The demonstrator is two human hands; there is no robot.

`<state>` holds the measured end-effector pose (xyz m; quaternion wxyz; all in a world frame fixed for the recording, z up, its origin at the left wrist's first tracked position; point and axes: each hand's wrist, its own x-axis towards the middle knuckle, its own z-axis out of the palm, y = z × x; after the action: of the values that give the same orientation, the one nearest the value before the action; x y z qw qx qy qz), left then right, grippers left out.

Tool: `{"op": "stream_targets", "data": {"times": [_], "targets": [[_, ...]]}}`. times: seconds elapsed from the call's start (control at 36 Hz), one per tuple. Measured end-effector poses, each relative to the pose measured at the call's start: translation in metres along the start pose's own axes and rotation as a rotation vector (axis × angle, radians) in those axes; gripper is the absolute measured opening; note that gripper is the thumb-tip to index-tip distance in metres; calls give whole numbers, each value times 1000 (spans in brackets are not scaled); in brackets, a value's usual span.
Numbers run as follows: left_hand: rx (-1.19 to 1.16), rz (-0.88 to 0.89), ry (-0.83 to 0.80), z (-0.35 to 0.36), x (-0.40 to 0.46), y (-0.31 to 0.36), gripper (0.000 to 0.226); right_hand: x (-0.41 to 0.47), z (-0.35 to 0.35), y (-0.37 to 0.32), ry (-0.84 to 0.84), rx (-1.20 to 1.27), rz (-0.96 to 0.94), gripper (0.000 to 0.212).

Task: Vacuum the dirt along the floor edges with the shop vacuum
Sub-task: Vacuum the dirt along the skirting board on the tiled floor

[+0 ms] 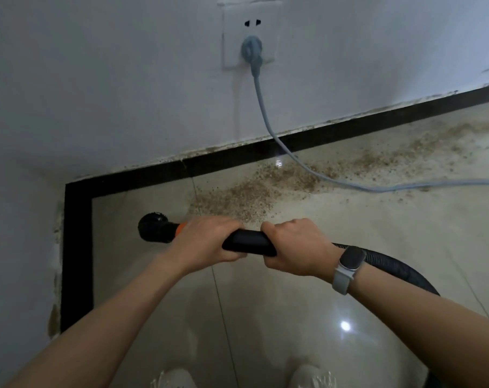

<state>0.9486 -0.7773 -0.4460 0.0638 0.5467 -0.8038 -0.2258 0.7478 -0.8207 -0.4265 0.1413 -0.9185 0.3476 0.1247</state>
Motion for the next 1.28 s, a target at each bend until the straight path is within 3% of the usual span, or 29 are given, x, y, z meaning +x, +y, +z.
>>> {"op": "stream_targets", "data": {"times": [0.19,0.44,0.58,0.67,0.75,0.86,1.11,1.19,1.28], "targets": [[-131,-65,123,15,-4,-28,31,-1,5,20,1,-16,75,24],[23,25,378,38,-2,-23,46,26,3,-11,94,47,23,25],[135,-227,509,47,-33,-45,77,18,20,5,205,51,77,46],[30,-431,569,62,-57,-60,81,11,31,8,221,44,71,57],[-114,-640,634,83,-76,-69,84,5,42,1,150,44,44,53],[-244,-863,506,114,-91,-75,94,10,60,-18,50,5,38,44],[-237,-1128,-153,147,-111,-97,120,24,74,-35,-99,29,113,31],[-192,-1146,-255,153,-116,-104,123,32,77,-35,-118,-5,106,37],[-186,-1149,-271,156,-118,-107,126,42,74,-39,-108,-59,28,68]]}}
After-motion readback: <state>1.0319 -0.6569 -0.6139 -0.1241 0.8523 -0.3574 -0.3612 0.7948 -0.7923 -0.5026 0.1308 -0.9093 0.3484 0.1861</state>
